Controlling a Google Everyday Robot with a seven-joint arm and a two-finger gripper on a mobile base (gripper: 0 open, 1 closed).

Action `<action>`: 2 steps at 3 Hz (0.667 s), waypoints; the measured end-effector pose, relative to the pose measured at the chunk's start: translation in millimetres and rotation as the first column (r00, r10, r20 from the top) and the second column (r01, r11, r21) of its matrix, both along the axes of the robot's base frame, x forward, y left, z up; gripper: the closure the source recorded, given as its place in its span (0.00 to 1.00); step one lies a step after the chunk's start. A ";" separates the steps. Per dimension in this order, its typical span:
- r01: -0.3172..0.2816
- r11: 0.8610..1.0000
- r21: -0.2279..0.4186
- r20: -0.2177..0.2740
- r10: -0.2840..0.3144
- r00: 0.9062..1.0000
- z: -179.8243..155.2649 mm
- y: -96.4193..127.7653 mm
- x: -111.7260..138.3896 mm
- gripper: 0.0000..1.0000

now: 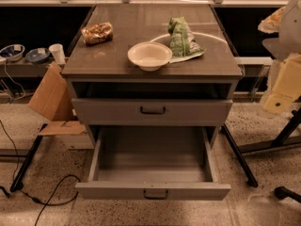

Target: Place green jalapeno chip bag into middle drawer

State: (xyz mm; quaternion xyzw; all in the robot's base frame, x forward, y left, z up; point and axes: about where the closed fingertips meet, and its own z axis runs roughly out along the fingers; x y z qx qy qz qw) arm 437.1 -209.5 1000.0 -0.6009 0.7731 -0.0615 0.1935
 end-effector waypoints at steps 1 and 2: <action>0.000 1.000 0.000 0.000 0.000 1.000 0.1 0.0 0.0 0.00; 0.019 0.999 0.033 0.030 -0.020 0.999 6.0 2.1 6.6 0.00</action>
Offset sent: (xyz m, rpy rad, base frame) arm 0.0169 0.0029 0.0100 0.0796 -0.0575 -0.0474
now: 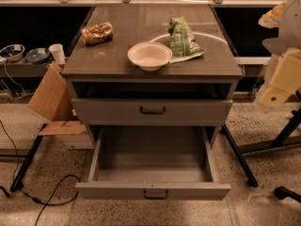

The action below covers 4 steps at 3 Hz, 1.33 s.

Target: Place green jalapeno chip bag into middle drawer

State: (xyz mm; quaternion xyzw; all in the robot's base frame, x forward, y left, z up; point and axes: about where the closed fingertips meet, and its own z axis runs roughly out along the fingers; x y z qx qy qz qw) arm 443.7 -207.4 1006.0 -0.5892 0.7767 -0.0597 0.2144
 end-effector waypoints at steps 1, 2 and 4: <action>0.047 0.989 0.143 0.052 -0.055 0.997 17.5 3.5 40.6 0.00; 0.090 0.959 0.267 0.069 -0.112 0.991 38.1 7.5 92.0 0.00; 0.183 0.894 0.410 0.051 -0.222 0.974 63.8 20.6 159.5 0.00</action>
Offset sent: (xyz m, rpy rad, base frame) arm 0.1549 0.0072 0.0708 0.4186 -0.1295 -0.1669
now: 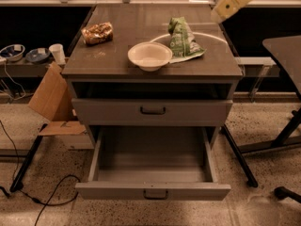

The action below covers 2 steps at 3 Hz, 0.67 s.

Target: Place green jalapeno chip bag into middle drawer

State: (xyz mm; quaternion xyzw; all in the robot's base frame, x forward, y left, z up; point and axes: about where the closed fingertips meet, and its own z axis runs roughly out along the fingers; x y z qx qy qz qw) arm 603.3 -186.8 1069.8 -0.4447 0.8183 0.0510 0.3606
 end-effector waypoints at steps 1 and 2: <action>-0.003 1.000 -0.002 -0.001 0.003 1.000 -0.8 0.1 -0.6 0.00; 0.036 0.999 0.030 -0.012 -0.036 0.999 -8.8 10.2 6.3 0.00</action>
Offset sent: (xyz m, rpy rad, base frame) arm 0.0140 0.0234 -0.0218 0.0806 0.0253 -0.1048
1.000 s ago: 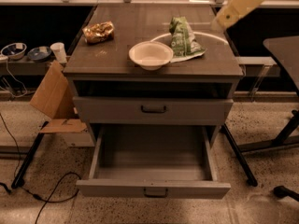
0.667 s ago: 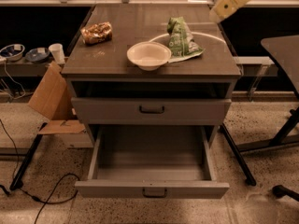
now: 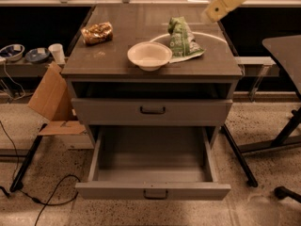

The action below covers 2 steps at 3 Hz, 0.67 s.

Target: Place green jalapeno chip bag into middle drawer

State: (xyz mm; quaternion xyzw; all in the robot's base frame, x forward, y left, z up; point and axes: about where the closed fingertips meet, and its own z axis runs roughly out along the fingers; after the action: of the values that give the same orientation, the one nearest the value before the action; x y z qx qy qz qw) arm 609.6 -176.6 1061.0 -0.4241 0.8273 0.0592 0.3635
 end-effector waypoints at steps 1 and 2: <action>0.151 0.983 0.108 -0.046 -0.147 0.988 -33.3 24.6 20.4 0.00; 0.280 0.940 0.196 -0.080 -0.269 0.960 -59.8 43.1 47.5 0.00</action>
Offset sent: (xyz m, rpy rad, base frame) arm 0.0812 0.0584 -0.0908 0.4182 0.1235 -0.5587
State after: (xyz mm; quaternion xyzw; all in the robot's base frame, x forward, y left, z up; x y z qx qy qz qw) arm 657.0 -133.5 1001.2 -0.2632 0.8770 0.1038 0.3885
